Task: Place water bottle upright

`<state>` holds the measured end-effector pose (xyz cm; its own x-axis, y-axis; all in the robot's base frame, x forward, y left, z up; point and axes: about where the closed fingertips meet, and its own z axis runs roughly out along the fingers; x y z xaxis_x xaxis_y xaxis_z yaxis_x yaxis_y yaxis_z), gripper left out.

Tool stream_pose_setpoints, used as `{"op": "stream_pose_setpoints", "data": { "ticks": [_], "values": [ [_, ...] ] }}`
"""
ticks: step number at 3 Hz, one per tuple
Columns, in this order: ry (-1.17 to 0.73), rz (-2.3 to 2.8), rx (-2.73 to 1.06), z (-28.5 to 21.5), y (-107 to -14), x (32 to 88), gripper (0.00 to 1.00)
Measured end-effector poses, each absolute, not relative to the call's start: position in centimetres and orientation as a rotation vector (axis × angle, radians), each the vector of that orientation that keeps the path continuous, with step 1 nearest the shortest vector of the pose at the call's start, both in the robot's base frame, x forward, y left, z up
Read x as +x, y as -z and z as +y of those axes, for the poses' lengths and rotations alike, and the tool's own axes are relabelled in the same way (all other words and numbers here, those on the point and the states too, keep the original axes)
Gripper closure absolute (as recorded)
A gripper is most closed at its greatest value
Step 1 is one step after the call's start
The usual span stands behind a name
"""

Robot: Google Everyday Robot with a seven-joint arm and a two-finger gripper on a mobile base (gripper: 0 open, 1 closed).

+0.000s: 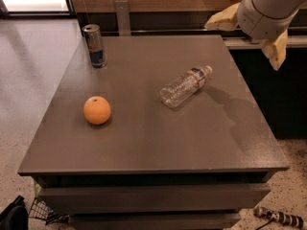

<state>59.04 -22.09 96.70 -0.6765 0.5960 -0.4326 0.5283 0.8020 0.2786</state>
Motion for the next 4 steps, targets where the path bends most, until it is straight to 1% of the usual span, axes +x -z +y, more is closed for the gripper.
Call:
{"op": "stream_pose_setpoints", "data": {
  "ticks": [1,2,3,4],
  "values": [
    [-0.173,2.544,0.887,-22.0,-96.3,58.7,0.00],
    [-0.185,2.673,1.021,-20.7,-95.6,58.3,0.00],
    [-0.201,2.779,1.153,-18.4,-94.9,57.5,0.00],
    [-0.232,2.808,1.197,-16.6,-94.1,57.6,0.00]
  ]
}}
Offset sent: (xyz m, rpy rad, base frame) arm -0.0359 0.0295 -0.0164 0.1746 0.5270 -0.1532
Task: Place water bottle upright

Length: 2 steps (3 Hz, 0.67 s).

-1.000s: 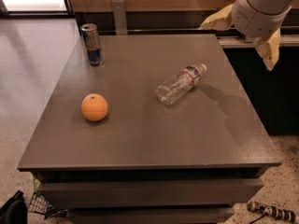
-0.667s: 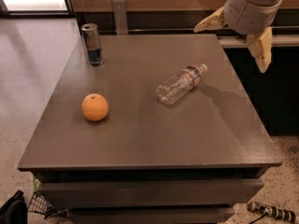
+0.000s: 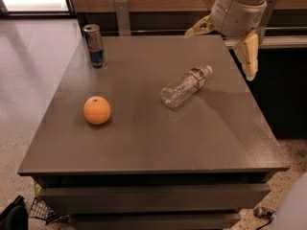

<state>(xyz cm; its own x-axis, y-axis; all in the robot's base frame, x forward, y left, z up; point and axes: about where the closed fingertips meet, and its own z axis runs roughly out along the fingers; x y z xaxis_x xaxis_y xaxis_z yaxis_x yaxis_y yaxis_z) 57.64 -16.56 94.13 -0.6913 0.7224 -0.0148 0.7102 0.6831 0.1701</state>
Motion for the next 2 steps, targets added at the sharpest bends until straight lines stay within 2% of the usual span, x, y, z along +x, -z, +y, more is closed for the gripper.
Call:
{"op": "stream_pose_setpoints", "data": {
  "ticks": [2],
  "values": [
    [-0.346,2.839,1.212,-11.8,-90.7,58.7,0.00]
  ]
}}
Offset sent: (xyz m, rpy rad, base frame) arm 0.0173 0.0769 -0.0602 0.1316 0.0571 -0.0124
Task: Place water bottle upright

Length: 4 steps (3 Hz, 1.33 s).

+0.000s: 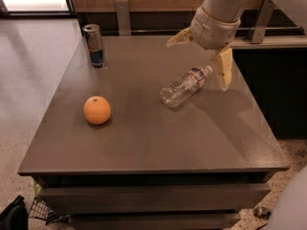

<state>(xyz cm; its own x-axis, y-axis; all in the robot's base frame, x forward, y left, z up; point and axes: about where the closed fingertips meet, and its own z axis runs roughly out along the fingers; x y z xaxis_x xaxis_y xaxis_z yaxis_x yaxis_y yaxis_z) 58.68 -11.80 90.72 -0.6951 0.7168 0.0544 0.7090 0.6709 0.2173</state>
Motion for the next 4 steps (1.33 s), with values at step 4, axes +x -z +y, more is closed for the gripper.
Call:
{"op": "stream_pose_setpoints", "data": {
  "ticks": [4],
  "values": [
    [-0.174,2.786,1.363,-12.1,-84.8,61.5,0.00]
  ]
}}
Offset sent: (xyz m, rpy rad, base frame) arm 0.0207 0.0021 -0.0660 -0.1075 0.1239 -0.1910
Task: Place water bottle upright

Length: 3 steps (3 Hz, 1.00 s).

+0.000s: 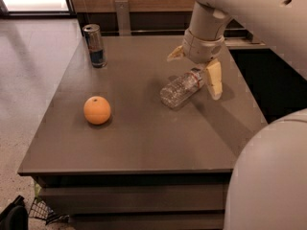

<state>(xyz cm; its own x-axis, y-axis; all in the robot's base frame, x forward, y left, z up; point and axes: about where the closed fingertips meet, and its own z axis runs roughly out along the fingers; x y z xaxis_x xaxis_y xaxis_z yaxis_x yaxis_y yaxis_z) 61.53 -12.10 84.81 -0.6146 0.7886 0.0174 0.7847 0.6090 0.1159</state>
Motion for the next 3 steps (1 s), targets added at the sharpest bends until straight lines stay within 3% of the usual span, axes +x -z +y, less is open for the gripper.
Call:
{"op": "stream_pose_setpoints", "data": {
  "ticks": [2,3],
  "values": [
    [-0.206,2.853,1.268,-10.3,-84.2,61.3,0.44],
    [-0.220,2.913,1.178,-8.6,-84.2,60.2,0.75]
  ]
}}
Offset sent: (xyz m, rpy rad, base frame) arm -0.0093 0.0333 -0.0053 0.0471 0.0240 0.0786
